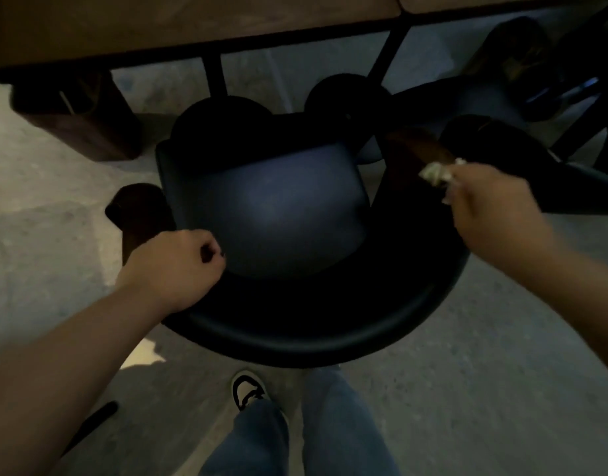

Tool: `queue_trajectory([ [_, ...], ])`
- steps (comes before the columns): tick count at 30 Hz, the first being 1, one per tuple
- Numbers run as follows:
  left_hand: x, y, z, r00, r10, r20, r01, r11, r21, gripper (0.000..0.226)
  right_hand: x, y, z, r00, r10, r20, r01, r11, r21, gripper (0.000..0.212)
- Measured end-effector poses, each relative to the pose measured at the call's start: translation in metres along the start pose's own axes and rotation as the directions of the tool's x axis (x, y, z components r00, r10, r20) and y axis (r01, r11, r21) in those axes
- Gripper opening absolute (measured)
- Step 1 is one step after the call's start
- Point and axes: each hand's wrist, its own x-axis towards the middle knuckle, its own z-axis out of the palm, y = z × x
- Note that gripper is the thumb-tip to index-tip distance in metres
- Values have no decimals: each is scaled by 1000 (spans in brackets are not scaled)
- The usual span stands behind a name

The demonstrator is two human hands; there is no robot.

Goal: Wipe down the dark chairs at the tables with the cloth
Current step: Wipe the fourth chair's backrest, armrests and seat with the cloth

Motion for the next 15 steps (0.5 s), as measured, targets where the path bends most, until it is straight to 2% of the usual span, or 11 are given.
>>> queue_trajectory([
  [2, 11, 11, 4, 996, -52, 75, 53, 999, -11, 10, 18, 28, -10, 997, 71, -32, -72, 997, -11, 17],
  [5, 36, 59, 20, 982, -35, 188, 77, 972, -224, 5, 48, 69, -1, 977, 211, -10, -211, 976, 50, 18],
  [6, 45, 84, 26, 974, -4, 226, 83, 936, -342, 5, 57, 80, 7, 962, 274, 4, -274, 958, 80, 18],
  [8, 62, 136, 39, 949, 47, 312, 160, 781, -604, 7, 73, 94, 27, 912, 405, 57, -409, 895, 177, 22],
  [9, 73, 160, 47, 931, 63, 358, 221, 685, -694, 9, 79, 97, 39, 880, 465, 100, -474, 837, 273, 24],
  [11, 96, 206, 64, 912, 90, 401, 287, 558, -779, 12, 85, 99, 58, 804, 549, 229, -578, 632, 517, 21],
  [13, 117, 239, 80, 913, 108, 395, 294, 497, -816, 17, 85, 100, 71, 758, 559, 337, -615, 441, 653, 21],
  [15, 132, 259, 94, 905, 142, 401, 305, 438, -845, 25, 83, 105, 78, 742, 511, 434, -635, 327, 700, 24],
])
